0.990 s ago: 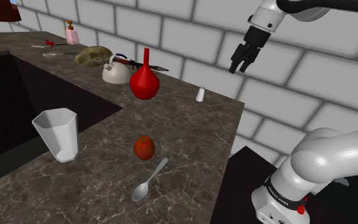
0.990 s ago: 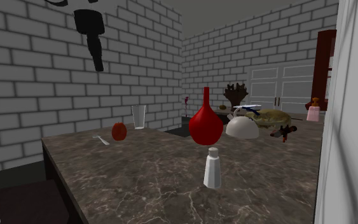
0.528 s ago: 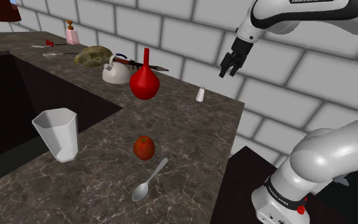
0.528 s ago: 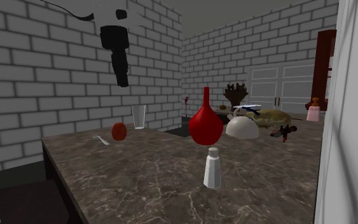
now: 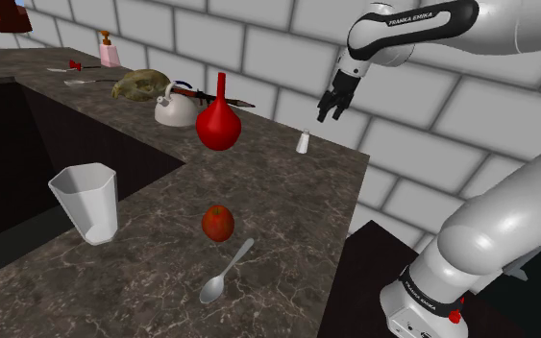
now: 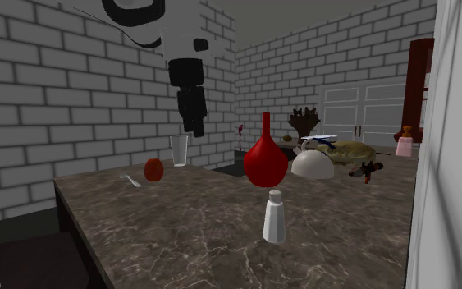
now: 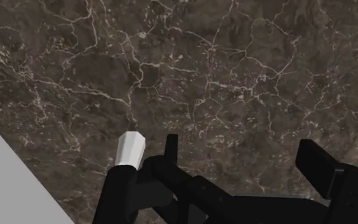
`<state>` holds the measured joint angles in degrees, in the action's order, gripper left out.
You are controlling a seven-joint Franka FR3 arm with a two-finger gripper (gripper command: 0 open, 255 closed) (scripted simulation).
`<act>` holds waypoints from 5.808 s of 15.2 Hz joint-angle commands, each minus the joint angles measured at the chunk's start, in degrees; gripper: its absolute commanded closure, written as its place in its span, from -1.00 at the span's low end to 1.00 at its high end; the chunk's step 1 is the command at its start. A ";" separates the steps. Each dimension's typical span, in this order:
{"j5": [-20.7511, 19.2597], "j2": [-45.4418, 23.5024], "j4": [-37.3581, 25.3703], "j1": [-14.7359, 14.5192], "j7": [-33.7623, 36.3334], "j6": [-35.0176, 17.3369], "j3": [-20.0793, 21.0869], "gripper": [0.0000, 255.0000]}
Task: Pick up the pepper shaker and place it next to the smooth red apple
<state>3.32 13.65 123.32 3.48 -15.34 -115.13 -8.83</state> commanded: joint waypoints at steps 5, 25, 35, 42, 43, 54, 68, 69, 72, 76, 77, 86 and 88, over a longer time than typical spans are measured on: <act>1.97 -12.76 -7.76 1.01 -4.23 -4.13 -2.25 -1.00; 7.91 -40.09 -27.56 5.33 -11.03 -9.82 -2.89 -1.00; 7.91 -40.09 -27.57 5.33 -11.03 -9.81 -2.89 1.00; 7.91 -40.10 -27.57 5.33 -11.03 -9.81 -2.89 1.00; 7.79 -39.76 -27.86 5.30 -10.92 -9.20 -2.95 1.00; 6.63 -36.77 -32.04 5.14 -9.79 -2.13 -3.47 1.00; 5.75 -34.94 -40.19 5.33 -8.63 7.75 -3.84 1.00; 5.72 -34.90 -40.91 5.36 -8.56 8.50 -3.86 1.00; 5.64 -34.90 -43.21 5.48 -8.35 10.79 -3.91 1.00; 5.61 -35.12 -46.62 5.69 -8.10 13.97 -3.96 1.00; 5.61 -35.12 -46.74 5.70 -8.08 14.09 -3.96 1.00; 1.91 -23.35 -30.37 -2.59 2.63 8.39 -0.85 1.00; 1.26 -21.44 -27.86 -4.16 5.22 7.59 0.13 1.00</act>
<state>5.01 -9.06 93.81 0.35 -11.85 -107.01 -9.31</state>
